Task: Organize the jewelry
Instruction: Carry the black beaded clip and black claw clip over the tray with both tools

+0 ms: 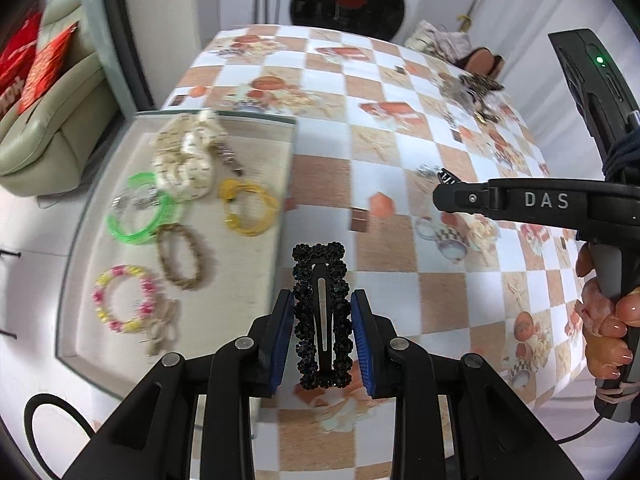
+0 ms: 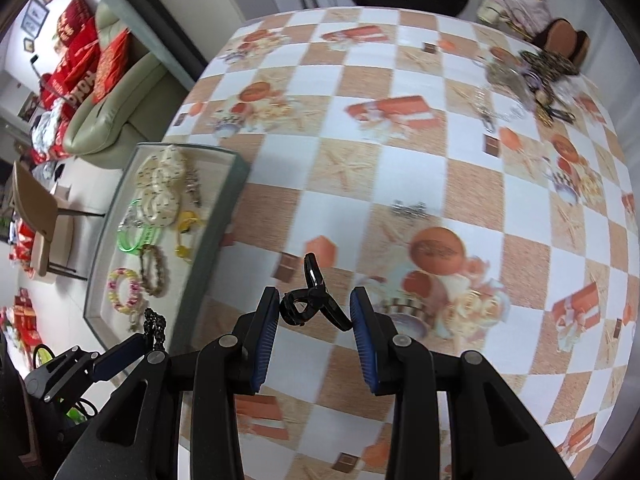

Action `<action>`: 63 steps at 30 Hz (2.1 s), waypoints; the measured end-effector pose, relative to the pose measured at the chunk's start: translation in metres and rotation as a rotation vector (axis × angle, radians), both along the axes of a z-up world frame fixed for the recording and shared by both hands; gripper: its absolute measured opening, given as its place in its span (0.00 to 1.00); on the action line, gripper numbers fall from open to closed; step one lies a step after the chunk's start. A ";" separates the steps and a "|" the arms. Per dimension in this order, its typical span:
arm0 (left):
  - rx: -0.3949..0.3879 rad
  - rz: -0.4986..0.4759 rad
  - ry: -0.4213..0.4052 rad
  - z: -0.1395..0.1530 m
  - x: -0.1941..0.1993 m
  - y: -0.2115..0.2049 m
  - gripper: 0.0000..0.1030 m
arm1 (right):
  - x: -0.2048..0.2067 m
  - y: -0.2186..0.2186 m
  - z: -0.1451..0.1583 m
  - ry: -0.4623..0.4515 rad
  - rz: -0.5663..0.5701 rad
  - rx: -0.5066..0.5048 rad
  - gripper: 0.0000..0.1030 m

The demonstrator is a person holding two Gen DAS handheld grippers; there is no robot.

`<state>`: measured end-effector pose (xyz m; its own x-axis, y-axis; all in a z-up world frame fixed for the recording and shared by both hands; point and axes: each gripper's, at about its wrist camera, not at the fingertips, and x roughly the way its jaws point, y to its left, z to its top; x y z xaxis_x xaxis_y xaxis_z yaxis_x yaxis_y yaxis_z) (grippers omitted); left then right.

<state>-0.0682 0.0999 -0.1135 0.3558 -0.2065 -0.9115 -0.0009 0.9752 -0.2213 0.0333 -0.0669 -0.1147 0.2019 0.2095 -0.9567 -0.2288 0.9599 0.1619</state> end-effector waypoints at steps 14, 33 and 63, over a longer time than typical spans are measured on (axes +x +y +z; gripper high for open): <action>0.041 0.169 0.022 -0.003 -0.025 0.079 0.33 | -0.008 0.078 0.013 -0.001 0.136 0.042 0.39; 0.072 0.264 0.056 -0.024 -0.037 0.126 0.33 | -0.020 0.137 0.009 0.024 0.246 0.044 0.39; 0.098 0.276 0.075 -0.057 -0.015 0.138 0.33 | -0.009 0.161 -0.034 0.052 0.291 0.027 0.39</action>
